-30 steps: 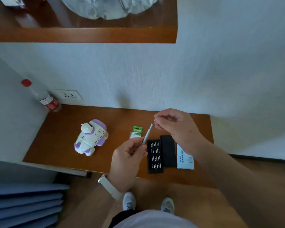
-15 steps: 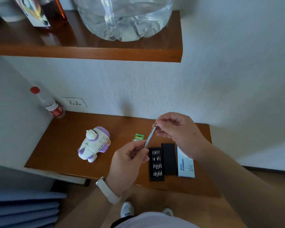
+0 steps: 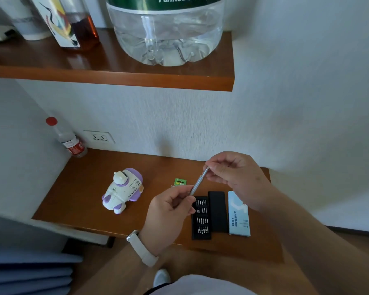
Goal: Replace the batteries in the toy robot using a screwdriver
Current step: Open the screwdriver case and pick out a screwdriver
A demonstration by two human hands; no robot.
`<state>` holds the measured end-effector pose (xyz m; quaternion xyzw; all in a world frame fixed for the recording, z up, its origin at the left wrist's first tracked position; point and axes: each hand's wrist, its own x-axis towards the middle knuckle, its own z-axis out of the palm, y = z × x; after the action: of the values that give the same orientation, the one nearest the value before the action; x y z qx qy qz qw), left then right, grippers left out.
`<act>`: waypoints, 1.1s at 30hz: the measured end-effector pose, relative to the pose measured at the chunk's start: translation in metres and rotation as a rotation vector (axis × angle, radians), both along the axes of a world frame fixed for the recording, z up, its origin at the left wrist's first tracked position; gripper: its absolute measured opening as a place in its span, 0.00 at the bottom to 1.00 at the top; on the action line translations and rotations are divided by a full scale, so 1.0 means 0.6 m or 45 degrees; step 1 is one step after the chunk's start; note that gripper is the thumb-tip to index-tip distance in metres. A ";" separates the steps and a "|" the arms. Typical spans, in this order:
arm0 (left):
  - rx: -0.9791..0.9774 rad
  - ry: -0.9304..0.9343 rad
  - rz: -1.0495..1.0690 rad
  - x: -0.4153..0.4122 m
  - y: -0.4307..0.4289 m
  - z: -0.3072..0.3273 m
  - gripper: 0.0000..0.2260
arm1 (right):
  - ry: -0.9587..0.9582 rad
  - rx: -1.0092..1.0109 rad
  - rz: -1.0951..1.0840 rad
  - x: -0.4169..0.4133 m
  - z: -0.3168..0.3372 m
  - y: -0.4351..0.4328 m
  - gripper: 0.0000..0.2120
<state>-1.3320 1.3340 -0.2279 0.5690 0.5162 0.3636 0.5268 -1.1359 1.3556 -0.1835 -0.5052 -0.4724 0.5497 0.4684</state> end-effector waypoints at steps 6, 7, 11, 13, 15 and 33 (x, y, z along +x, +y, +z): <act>-0.003 -0.015 -0.030 -0.001 -0.007 0.007 0.12 | -0.009 -0.019 0.027 0.007 0.000 -0.004 0.05; -0.002 -0.014 -0.039 -0.002 -0.007 0.008 0.12 | -0.013 -0.016 0.034 0.008 0.001 -0.005 0.05; -0.016 -0.034 -0.067 -0.001 -0.004 0.009 0.13 | -0.062 0.026 0.072 0.012 0.004 -0.012 0.05; -0.005 -0.026 -0.077 0.001 -0.005 0.012 0.14 | -0.099 0.051 0.075 0.012 0.003 -0.015 0.06; 0.000 -0.031 -0.074 0.005 -0.007 0.014 0.14 | -0.095 0.058 0.068 0.014 0.003 -0.018 0.05; -0.175 -0.224 0.077 0.034 -0.024 0.031 0.12 | 0.049 0.038 0.008 -0.018 -0.030 -0.035 0.07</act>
<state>-1.3114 1.3199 -0.2091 0.4816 0.5088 0.3915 0.5966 -1.1466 1.3347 -0.2016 -0.4861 -0.4728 0.5538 0.4833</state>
